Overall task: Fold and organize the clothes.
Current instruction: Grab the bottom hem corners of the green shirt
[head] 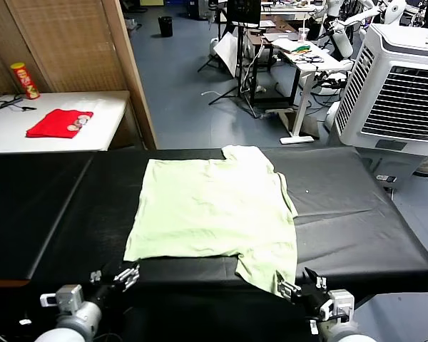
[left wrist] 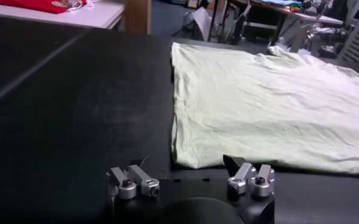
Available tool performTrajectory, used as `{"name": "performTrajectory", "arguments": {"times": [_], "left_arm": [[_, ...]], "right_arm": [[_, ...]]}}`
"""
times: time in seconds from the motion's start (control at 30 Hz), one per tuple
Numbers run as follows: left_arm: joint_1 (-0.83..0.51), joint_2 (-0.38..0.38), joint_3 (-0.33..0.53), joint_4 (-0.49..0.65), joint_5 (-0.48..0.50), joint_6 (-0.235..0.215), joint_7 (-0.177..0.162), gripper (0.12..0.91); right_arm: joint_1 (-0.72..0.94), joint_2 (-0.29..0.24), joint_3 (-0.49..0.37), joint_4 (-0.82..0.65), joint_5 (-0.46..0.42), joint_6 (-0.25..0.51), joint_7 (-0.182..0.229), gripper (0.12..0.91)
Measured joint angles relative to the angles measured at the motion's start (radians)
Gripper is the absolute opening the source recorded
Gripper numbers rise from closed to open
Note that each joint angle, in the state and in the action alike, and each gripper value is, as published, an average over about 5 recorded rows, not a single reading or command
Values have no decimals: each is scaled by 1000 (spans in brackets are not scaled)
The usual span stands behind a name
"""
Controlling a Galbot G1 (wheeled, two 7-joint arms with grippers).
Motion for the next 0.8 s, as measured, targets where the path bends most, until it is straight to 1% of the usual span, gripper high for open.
{"name": "performTrajectory", "arguments": {"times": [0.1, 0.17, 0.2, 0.27, 0.3, 0.33, 0.37, 0.47, 0.5, 0.53, 0.57, 0.6, 0.7, 0.73, 0.8], "left_arm": [[-8, -2, 1, 3, 8, 5, 8, 798], [-16, -5, 3, 7, 13, 8, 11, 798], [-21, -5, 4, 11, 15, 6, 11, 798], [-29, -7, 8, 19, 16, 3, 6, 793], [-33, -9, 10, 24, 15, 2, 4, 772], [-35, -10, 12, 29, 14, 1, 3, 752], [-37, -12, 14, 34, 13, -1, 2, 714], [-36, -15, 19, 49, 17, -8, 6, 561], [-35, -16, 21, 53, 21, -10, 8, 494], [-36, -17, 23, 57, 24, -12, 8, 444], [-36, -19, 25, 61, 28, -14, 8, 394], [-37, -20, 26, 65, 31, -16, 8, 327], [-34, -24, 27, 67, 33, -21, 8, 183], [-30, -24, 27, 64, 33, -22, 8, 154], [-20, -26, 25, 53, 33, -22, 5, 127]], "right_arm": [[1, 4, -3, -7, -6, 6, 3, 783], [1, 8, -5, -12, -12, 10, 4, 732], [0, 10, -5, -14, -14, 10, 4, 694], [-1, 12, -6, -18, -19, 11, 4, 592], [-1, 14, -7, -20, -22, 12, 4, 544], [-2, 15, -8, -21, -24, 12, 4, 478], [-3, 17, -10, -22, -27, 12, 4, 428], [-9, 21, -12, -17, -29, 13, 7, 261], [-12, 22, -11, -13, -29, 13, 9, 217], [-16, 24, -9, -9, -29, 13, 12, 172], [-20, 24, -7, -4, -29, 12, 16, 144], [-25, 25, -4, 3, -28, 12, 20, 133], [-46, 26, 6, 36, -28, 8, 34, 122], [-56, 27, 9, 50, -28, 7, 37, 122], [-76, 28, 17, 79, -27, 8, 37, 122]]}}
